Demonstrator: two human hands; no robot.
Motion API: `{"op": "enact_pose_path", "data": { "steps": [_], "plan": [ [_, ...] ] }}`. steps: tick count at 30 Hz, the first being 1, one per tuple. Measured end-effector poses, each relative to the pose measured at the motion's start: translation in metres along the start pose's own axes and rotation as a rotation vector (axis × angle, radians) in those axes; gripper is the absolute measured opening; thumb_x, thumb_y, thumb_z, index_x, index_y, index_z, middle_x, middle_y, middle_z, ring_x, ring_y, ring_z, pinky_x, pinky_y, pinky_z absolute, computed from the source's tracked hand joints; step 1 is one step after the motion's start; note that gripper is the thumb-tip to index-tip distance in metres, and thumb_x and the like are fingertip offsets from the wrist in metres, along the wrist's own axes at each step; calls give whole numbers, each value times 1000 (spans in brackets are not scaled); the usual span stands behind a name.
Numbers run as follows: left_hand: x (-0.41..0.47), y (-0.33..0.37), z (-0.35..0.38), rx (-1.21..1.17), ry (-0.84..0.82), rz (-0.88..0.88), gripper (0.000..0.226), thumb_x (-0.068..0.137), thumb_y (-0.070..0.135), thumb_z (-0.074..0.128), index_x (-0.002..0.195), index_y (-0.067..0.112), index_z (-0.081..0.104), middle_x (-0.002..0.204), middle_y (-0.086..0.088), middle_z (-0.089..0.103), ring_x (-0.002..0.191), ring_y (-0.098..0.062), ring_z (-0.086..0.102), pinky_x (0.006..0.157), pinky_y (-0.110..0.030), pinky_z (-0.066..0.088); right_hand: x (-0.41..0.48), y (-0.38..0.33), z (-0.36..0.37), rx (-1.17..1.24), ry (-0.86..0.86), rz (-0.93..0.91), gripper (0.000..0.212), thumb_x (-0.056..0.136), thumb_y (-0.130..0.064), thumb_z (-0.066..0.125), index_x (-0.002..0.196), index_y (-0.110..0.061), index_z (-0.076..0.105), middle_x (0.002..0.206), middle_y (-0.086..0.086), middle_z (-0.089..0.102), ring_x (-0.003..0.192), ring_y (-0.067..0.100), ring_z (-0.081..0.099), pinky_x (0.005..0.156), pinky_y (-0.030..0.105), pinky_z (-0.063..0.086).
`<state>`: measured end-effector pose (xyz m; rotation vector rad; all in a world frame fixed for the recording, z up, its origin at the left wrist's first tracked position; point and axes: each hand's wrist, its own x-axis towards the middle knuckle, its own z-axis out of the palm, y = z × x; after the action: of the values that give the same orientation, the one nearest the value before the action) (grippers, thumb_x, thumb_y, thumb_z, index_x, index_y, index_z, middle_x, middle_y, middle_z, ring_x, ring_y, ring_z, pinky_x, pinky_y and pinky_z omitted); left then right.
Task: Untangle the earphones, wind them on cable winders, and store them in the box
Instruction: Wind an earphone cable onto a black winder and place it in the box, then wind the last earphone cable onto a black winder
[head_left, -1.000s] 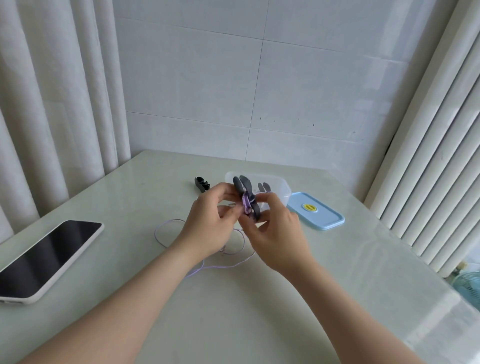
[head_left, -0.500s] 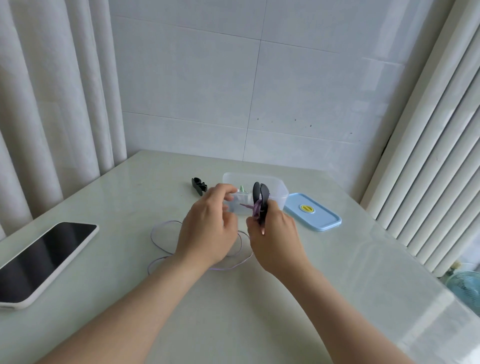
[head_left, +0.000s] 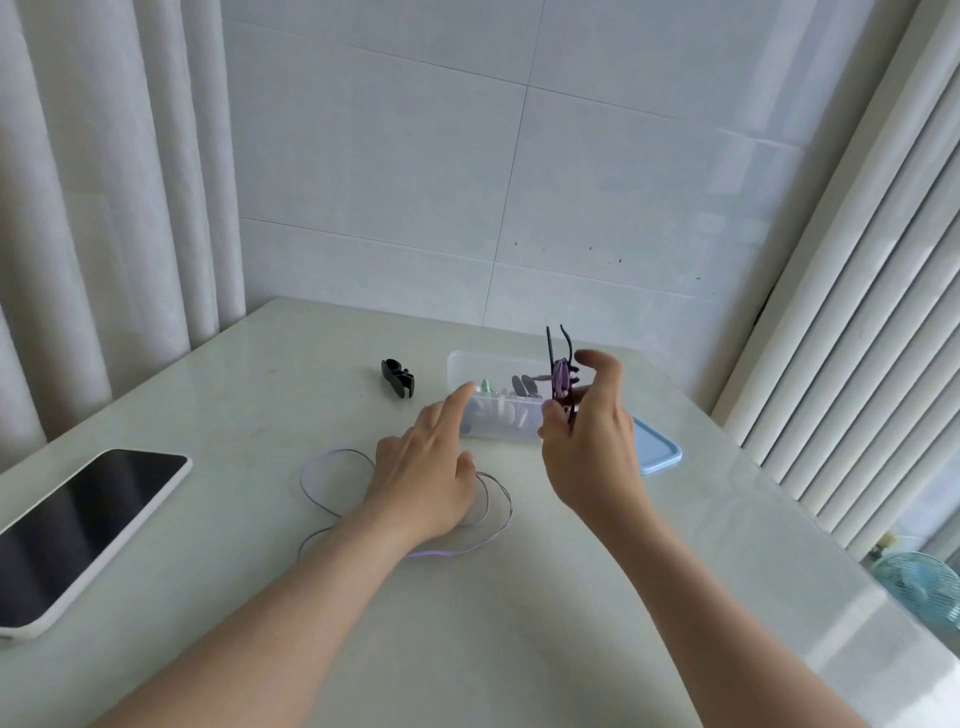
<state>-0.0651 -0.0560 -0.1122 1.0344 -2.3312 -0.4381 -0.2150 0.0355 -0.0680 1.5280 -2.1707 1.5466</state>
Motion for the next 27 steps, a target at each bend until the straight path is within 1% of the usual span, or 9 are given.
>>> {"op": "enact_pose_path", "data": {
  "steps": [3,8,11,13,16,21,24,25,27],
  "plan": [
    [3,-1,2,-35,-11,-19,75,104,21,45,163,43,3,162,6,33,140,-19,46,110,-45,34,17,-7,1,-45,17,-33,34,98,-5,54,124,-24,43,97,-2,66,92,29,55,75,41,42],
    [9,-11,3,-193,20,-104,72,101,16,47,163,27,13,164,9,38,140,-17,51,117,-47,32,44,-21,27,-218,-82,-127,30,99,-8,50,128,-13,54,91,9,71,89,36,55,74,45,43],
    [9,-11,3,-191,14,-103,65,99,15,49,159,25,24,159,10,43,136,-16,53,116,-45,32,61,-29,45,-226,-142,-55,27,103,-17,49,128,-14,58,95,14,71,90,30,48,71,41,37],
    [8,-10,2,-203,18,-98,63,99,15,50,157,25,28,156,11,45,135,-15,54,116,-43,32,70,-30,55,-234,-192,2,27,106,-24,49,129,-10,52,102,15,69,92,27,42,69,38,31],
    [7,-9,1,-223,30,-97,63,98,12,51,156,25,32,153,11,48,133,-14,56,116,-43,34,78,-27,66,-263,-240,57,31,104,-31,55,120,-7,45,102,13,62,94,34,52,71,39,38],
    [5,-7,-1,-284,54,-85,68,92,-2,44,153,27,38,147,11,54,128,-15,60,111,-43,42,84,-18,81,-402,-237,154,32,96,-47,62,98,-15,66,95,6,69,97,34,62,80,39,49],
    [5,-7,0,-292,59,-91,70,90,-4,43,152,27,38,145,9,55,128,-16,58,110,-43,43,84,-20,82,-371,-176,163,24,93,-37,67,107,-17,69,99,6,69,97,31,62,76,37,51],
    [5,-7,1,-284,58,-96,70,90,-3,43,153,26,37,144,9,55,127,-17,58,110,-43,43,85,-21,82,-352,-168,126,20,93,-29,66,110,-19,70,102,5,70,99,30,62,76,37,51],
    [6,-7,0,-276,59,-105,70,89,-3,44,152,26,38,142,9,56,125,-18,59,109,-42,43,83,-25,84,-331,-213,34,27,93,-16,57,111,-22,76,106,1,73,104,27,64,77,35,52]
  ]
}}
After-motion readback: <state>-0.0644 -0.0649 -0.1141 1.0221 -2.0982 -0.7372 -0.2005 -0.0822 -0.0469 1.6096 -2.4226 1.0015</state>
